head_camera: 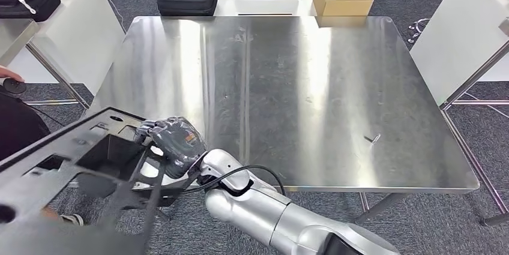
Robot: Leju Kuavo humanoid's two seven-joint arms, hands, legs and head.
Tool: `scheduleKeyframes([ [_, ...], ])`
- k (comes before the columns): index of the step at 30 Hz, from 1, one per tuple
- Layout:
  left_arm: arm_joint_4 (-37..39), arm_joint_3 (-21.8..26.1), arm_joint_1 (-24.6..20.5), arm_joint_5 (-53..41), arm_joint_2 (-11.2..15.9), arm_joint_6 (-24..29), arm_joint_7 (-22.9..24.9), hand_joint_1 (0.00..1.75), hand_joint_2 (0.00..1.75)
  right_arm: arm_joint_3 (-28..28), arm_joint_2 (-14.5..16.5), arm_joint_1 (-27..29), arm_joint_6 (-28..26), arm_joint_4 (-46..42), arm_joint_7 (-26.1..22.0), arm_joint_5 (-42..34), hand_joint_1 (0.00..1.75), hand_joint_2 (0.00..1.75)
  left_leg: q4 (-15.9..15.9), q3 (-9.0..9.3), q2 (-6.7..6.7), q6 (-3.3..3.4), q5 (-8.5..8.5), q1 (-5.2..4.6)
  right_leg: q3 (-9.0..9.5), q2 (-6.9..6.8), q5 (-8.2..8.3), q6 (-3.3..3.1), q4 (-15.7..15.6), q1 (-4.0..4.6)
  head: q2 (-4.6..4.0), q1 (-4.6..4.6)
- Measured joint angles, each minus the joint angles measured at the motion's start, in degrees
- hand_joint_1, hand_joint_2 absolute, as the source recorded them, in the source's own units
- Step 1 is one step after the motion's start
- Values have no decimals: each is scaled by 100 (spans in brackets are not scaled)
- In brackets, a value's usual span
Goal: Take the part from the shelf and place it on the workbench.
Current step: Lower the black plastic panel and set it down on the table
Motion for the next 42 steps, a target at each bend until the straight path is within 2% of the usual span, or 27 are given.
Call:
scheduleKeyframes([
  [5, 0, -75, 0, -79, -1, 25, 2, 0, 175, 720, -1, -336, -75, 116, 650, 802, 175, 175, 0, 1, 0, 0, 0, -1, 1, -1, 0, 0, -1, 0, 0, 1],
  [16, 0, -121, -1, -83, -33, 28, -89, 0, 175, 1378, -2, -683, 97, 309, 1124, 1601, 175, 175, 0, 2, -1, 0, 0, -1, 1, 0, 0, 0, -2, 0, 0, 1],
  [22, 2, -120, -9, -73, -68, 98, -93, 0, 175, 1509, -2, -742, 369, 318, 1395, 1886, 175, 175, 0, 2, 0, 0, 0, -1, 1, 0, 0, 0, -2, 0, 0, 1],
  [27, 1, -119, -13, -87, -80, 149, -97, 0, 175, 1488, -8, -877, 668, 417, 1679, 1742, 175, 175, 0, 3, 0, 0, 0, -2, 2, 0, 0, 0, -2, 0, 0, 2],
  [38, 2, -120, -15, -103, -87, 148, -111, 0, 175, 1353, -23, -1036, 695, 797, 1730, 1590, 175, 175, 1, 5, 0, 0, 0, -2, 3, 1, 0, 0, -2, 0, 0, 1],
  [42, 2, -122, -16, -148, -88, 146, -113, 0, 175, 1275, -27, -1076, 705, 1030, 1965, 1388, 175, 175, 1, 6, -2, 0, -1, -6, 4, -1, 0, 1, -4, -1, 0, 1],
])
